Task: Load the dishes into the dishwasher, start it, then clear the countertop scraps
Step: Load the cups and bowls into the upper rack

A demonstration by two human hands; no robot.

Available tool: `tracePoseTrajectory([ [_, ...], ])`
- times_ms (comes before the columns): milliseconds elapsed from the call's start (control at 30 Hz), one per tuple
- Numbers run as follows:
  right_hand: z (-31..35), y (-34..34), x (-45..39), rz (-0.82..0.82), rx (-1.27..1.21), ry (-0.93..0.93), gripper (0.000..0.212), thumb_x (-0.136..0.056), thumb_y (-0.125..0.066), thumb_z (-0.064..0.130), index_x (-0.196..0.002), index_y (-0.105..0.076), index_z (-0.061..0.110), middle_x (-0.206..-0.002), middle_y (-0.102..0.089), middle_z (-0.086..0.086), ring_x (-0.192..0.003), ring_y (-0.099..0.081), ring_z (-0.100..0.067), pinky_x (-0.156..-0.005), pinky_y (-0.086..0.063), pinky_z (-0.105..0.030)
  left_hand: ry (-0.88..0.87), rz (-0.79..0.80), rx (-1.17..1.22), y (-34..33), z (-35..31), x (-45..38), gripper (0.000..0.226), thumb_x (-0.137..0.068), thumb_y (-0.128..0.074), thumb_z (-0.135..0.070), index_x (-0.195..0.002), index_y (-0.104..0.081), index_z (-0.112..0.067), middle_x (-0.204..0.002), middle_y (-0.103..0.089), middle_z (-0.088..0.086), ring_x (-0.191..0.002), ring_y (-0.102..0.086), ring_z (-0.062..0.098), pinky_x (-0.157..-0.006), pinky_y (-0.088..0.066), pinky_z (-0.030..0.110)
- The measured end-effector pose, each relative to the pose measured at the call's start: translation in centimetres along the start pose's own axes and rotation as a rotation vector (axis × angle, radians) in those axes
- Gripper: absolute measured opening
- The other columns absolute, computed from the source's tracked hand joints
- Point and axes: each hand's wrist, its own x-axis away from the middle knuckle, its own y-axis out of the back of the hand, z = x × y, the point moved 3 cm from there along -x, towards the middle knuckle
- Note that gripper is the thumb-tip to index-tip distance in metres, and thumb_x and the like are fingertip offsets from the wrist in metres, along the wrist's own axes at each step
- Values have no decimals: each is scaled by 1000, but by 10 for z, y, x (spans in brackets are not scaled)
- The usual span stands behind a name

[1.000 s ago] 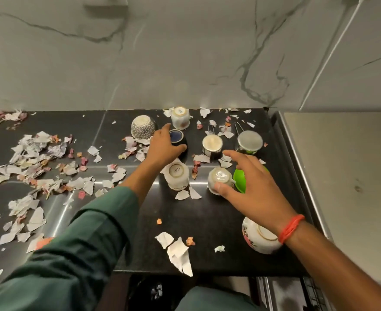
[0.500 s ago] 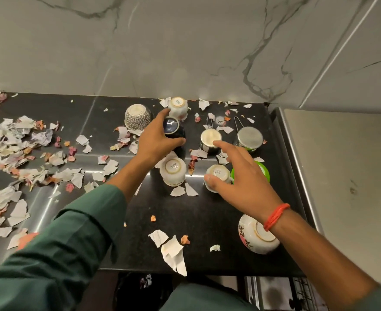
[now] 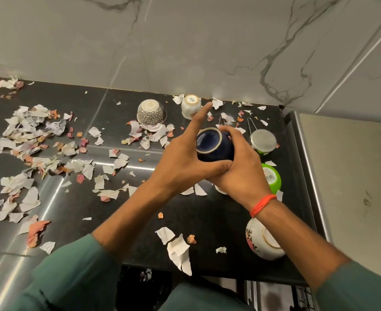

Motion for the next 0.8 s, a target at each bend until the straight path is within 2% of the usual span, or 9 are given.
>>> tracePoseTrajectory([
  [133,-7,8,8,-54,-21,-33,74,-65,-90,42,-126,-49,34,-120,-60,14,-108,-61,-6,-88,-57,-30,91,141,230,-3,8,-4,102,-82,-86,-30,-159,-21,-44,-132,-59,-14,-117,-65,5,-100,-54,27],
  [200,-12,14,11,-75,-36,-81,76,-63,-91,45,-125,-48,36,-120,-60,16,-109,-60,-6,-89,-56,-25,168,129,293,1,19,-8,89,-87,-79,-40,-157,-26,-45,-140,-53,-9,-119,-63,4,-96,-55,26],
  [267,-16,21,14,-95,-56,-117,77,-61,-93,43,-123,-47,36,-120,-60,15,-109,-60,-6,-88,-51,-18,197,29,171,6,38,-9,75,-91,-73,-47,-155,-33,-42,-144,-50,-8,-122,-59,3,-97,-52,26],
  [367,-23,32,19,-129,-89,-155,76,-61,-93,39,-121,-45,37,-119,-60,15,-109,-59,-6,-84,-45,-9,266,-103,-161,8,75,-5,63,-94,-72,-41,-150,-45,-30,-147,-50,0,-129,-51,15,-108,-44,39],
  [467,-30,40,24,-158,-111,-195,79,-61,-94,39,-123,-45,36,-120,-60,16,-108,-60,-5,-83,-45,-8,381,-33,-333,-1,106,2,72,-88,-75,-46,-150,-45,-26,-149,-49,6,-136,-48,26,-111,-42,47],
  [600,-37,44,30,-183,-136,-224,87,-60,-95,40,-129,-42,34,-123,-60,15,-112,-61,-8,-94,-53,-25,379,-41,-390,-7,111,2,88,-78,-76,-65,-151,-40,-31,-149,-49,4,-135,-48,25,-109,-45,50],
  [667,-39,45,33,-187,-150,-231,88,-60,-95,40,-129,-41,35,-122,-59,17,-112,-61,-7,-95,-54,-28,366,1,-440,-10,109,0,96,-72,-77,-70,-151,-37,-33,-147,-50,2,-132,-50,24,-105,-48,50],
  [800,-40,47,39,-203,-184,-237,88,-60,-95,39,-128,-41,34,-121,-58,19,-111,-61,-7,-95,-53,-26,356,74,-507,-17,107,0,100,-70,-83,-66,-153,-35,-34,-145,-53,0,-129,-54,23,-102,-52,47],
])
